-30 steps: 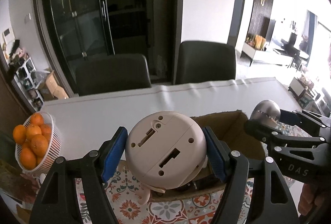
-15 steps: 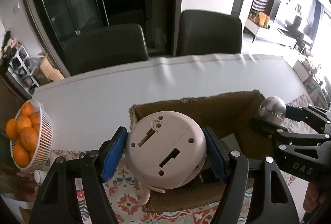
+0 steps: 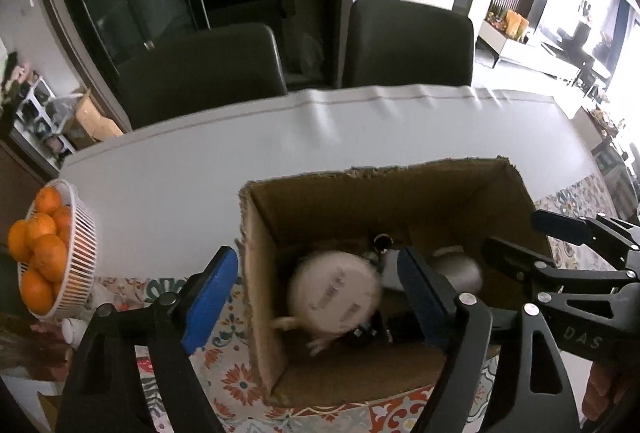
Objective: Organize rigid objects
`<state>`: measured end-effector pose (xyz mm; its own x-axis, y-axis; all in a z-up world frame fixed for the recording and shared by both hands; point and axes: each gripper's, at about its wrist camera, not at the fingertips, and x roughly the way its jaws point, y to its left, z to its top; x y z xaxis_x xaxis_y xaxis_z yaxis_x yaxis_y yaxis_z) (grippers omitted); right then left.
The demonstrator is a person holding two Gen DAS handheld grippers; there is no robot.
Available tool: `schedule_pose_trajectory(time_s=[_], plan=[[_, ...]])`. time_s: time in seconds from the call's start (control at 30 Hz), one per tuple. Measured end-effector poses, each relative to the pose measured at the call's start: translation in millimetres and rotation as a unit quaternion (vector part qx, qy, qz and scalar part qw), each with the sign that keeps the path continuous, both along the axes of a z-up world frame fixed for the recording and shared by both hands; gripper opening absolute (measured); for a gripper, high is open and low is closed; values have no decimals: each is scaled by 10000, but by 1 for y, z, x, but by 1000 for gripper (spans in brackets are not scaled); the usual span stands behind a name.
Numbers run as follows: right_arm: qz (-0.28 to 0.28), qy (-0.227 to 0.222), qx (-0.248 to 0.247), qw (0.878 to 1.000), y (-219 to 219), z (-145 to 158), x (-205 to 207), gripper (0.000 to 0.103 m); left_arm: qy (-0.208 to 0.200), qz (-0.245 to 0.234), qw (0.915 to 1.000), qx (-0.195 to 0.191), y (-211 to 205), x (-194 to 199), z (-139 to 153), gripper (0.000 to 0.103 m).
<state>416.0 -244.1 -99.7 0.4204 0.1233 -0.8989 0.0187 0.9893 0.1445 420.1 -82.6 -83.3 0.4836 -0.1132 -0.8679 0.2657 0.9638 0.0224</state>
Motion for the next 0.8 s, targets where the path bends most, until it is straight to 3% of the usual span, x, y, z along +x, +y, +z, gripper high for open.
schedule_pose_trajectory(time_s=[0.2,0.27,0.5,0.57,0.8], plan=[[-283,-289,-124,9991,-4,16,-19,69,-361,184,9990,175,5,-18,18,88],[-355,-445,-175,9982,-3,24,-28,69,-510,249,9982,209,8,-26,24,94],[-581,-1023,-404,9922,2,53,-64,71,-972,439,9942,165,16,-56,49,101],[-625,-1186,-444,9900,3,60,-74,79,-1167,480,9919,133,19,-69,59,103],[-871,-1824,-583,9776,7,89,-116,91,-1837,636,9808,173,29,-109,87,103]])
